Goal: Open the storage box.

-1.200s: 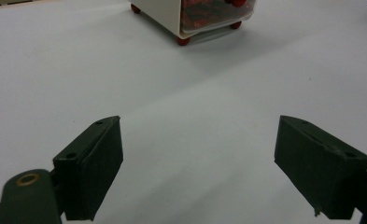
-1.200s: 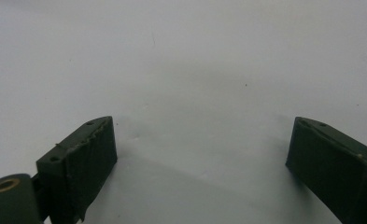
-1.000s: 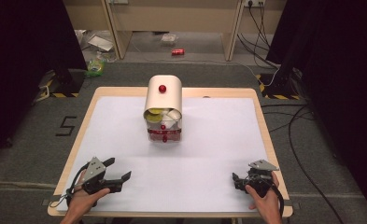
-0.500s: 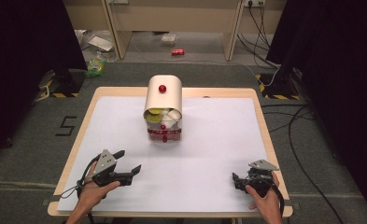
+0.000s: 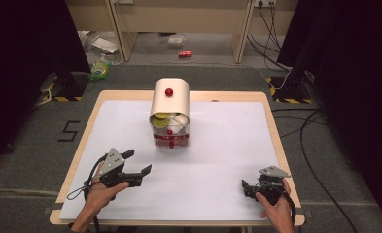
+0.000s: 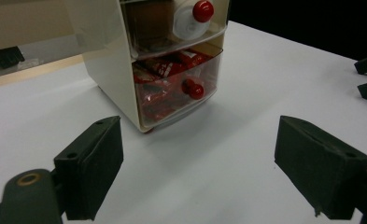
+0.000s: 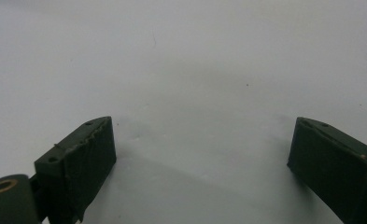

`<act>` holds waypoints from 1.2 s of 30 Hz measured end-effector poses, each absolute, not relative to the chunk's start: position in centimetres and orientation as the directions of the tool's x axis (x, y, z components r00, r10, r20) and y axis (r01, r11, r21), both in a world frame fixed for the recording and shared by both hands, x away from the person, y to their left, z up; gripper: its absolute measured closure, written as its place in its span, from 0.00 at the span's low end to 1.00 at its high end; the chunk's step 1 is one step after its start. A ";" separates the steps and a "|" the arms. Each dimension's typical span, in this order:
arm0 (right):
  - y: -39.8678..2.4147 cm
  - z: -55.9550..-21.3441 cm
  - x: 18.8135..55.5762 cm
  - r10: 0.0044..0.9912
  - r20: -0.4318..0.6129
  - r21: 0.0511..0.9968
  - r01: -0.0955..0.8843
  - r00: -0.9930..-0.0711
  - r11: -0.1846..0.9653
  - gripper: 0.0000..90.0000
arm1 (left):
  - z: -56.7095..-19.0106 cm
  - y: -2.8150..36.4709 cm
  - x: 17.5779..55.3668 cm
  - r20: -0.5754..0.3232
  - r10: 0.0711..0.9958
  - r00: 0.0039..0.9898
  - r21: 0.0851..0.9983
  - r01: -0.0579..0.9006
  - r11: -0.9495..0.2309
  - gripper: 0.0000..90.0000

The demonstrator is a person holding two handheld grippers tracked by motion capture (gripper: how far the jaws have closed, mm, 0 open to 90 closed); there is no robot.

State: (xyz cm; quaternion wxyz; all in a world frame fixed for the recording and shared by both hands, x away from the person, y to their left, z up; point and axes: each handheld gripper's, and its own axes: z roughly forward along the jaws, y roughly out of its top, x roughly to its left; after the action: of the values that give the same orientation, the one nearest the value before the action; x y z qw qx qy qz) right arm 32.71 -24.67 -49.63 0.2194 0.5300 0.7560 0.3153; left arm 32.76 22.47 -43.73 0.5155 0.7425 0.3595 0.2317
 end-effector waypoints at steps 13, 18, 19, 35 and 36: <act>-24.7 -49.6 32.7 0.939 0.003 0.710 0.663 -0.343 0.240 0.09 | -41.4 20.4 34.0 -0.005 0.744 0.668 0.944 0.248 -0.217 0.17; -24.7 -49.6 32.7 0.940 0.003 0.710 0.663 -0.342 0.239 0.08 | -41.3 19.9 34.5 0.013 0.739 0.674 0.942 0.240 -0.236 0.17; -24.7 -49.6 32.7 0.939 0.002 0.710 0.662 -0.343 0.240 0.08 | -41.2 19.8 34.8 0.009 0.736 0.677 0.942 0.242 -0.234 0.17; -24.7 -49.6 32.7 0.939 0.003 0.709 0.663 -0.343 0.240 0.08 | -38.5 18.0 36.5 0.078 0.716 0.693 0.942 0.185 -0.281 0.18; -24.7 -49.6 32.7 0.939 0.003 0.709 0.663 -0.343 0.240 0.08 | -38.5 18.0 36.5 0.078 0.716 0.693 0.942 0.185 -0.281 0.18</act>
State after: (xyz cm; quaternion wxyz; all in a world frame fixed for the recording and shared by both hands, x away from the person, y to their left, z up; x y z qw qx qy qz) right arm 32.71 -24.66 -49.64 0.2190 0.5295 0.7563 0.3156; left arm 36.48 17.97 -38.48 0.5207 0.7587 0.2969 0.2552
